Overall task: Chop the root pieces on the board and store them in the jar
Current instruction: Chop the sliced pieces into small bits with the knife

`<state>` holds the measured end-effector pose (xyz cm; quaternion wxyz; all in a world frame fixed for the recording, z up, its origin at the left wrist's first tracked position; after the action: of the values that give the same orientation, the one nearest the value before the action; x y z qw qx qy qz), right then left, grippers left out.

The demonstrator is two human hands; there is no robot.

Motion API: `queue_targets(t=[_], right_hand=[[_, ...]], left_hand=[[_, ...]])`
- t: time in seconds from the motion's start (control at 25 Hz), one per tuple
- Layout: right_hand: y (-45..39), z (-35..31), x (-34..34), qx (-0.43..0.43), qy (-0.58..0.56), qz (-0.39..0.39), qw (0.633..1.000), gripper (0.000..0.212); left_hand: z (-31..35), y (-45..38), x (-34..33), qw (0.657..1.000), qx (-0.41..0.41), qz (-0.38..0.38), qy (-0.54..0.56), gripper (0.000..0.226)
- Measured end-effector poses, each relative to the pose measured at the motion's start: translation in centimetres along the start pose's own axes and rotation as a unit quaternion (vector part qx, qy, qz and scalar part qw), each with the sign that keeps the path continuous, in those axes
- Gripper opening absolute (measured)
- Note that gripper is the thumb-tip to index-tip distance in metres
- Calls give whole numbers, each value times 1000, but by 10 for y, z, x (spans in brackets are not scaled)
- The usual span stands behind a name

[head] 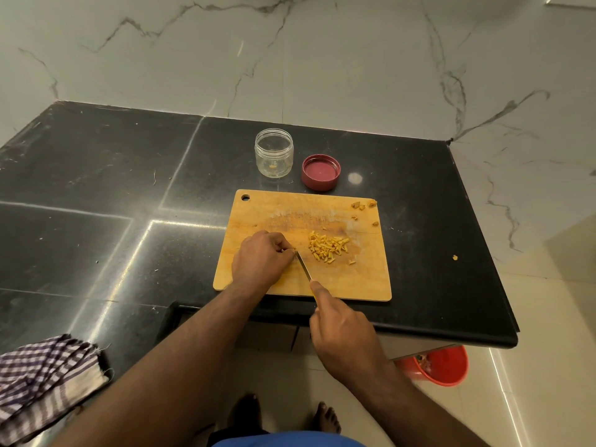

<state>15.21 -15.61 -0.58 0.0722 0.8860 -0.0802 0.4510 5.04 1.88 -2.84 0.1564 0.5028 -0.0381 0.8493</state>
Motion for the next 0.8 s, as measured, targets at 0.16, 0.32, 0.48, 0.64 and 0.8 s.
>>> queue_targets(t=[0.16, 0.32, 0.48, 0.64, 0.8], right_hand=[[7, 0, 6, 10, -32, 26, 999, 51], [-6, -5, 4, 7, -23, 28, 999, 52], [-14, -8, 0, 6, -4, 10, 1000, 52], [-9, -3, -3, 8, 17, -4, 1000, 54], [11, 1, 2, 15, 0, 8, 1000, 52]], left_hand=[[-4, -1, 0, 1000, -8, -6, 10, 8], [-4, 0, 1, 1000, -16, -1, 15, 9], [-3, -1, 1, 1000, -7, -3, 18, 6], [-2, -1, 1, 1000, -6, -1, 18, 8], [-3, 0, 1, 1000, -7, -3, 17, 8]])
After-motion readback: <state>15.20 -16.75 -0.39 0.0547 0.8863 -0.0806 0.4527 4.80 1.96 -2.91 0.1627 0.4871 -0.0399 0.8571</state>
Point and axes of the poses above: each hand's wrist, its own y-axis away from the middle knuckle, its own x-axis out of the back of the hand, z = x × y, the point moved 1 cm from there along -y, towards the middle knuckle, and after that the axes turned 7 degrees about -y, right-handed, at the moved point
